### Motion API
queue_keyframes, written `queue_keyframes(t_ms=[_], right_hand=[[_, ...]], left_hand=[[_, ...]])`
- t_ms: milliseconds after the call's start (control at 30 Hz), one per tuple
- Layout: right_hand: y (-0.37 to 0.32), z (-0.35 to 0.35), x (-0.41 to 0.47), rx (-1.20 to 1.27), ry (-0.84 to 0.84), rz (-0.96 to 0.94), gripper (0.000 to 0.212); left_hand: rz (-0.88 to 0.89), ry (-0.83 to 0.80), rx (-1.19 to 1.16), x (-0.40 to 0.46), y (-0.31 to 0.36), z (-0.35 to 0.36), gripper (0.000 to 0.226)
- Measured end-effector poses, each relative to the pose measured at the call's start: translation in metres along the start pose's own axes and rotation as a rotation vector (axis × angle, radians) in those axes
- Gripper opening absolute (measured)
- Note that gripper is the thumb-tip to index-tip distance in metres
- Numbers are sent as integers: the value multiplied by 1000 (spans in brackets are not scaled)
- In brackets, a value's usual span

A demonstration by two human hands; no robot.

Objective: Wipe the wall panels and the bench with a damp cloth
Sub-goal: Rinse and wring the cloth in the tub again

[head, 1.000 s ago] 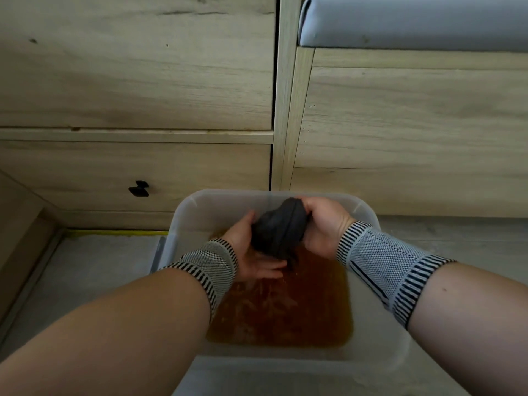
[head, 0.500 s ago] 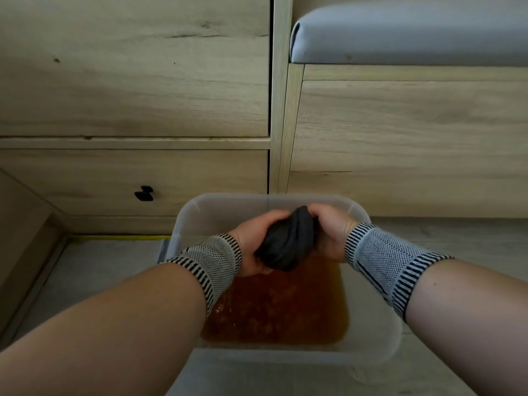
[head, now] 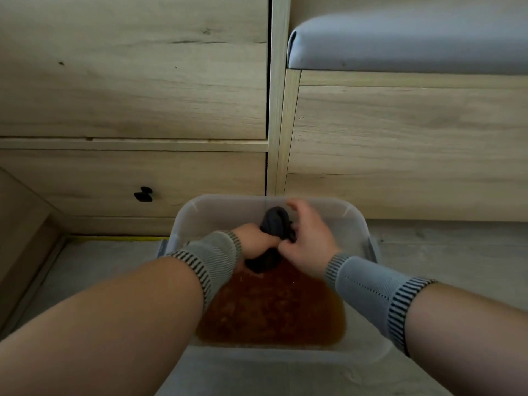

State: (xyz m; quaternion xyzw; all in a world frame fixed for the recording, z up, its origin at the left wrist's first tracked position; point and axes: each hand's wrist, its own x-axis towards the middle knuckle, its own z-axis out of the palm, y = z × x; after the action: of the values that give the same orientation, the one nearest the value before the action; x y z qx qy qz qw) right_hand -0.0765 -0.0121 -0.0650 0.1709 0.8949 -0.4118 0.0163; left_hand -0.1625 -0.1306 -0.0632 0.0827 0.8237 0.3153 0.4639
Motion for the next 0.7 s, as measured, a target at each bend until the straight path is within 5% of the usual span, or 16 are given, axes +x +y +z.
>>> queue_keyframes(t_ms=[100, 333, 500, 600, 700], right_hand=[[8, 11, -12, -364, -124, -326, 98], [15, 9, -10, -751, -173, -546, 118], [19, 3, -7, -769, -80, -551, 90], [10, -7, -6, -784, -204, -459, 63], [2, -6, -5, -824, -349, -279, 47]], left_hand=[[-80, -159, -449, -10, -5, -11, 27], [-75, -215, -278, -17, -16, -6, 36], [-85, -309, -290, -23, -7, -8, 13], [-48, -308, -47, -18, -3, -4, 18], [107, -219, 738, -10, 9, 10, 38]])
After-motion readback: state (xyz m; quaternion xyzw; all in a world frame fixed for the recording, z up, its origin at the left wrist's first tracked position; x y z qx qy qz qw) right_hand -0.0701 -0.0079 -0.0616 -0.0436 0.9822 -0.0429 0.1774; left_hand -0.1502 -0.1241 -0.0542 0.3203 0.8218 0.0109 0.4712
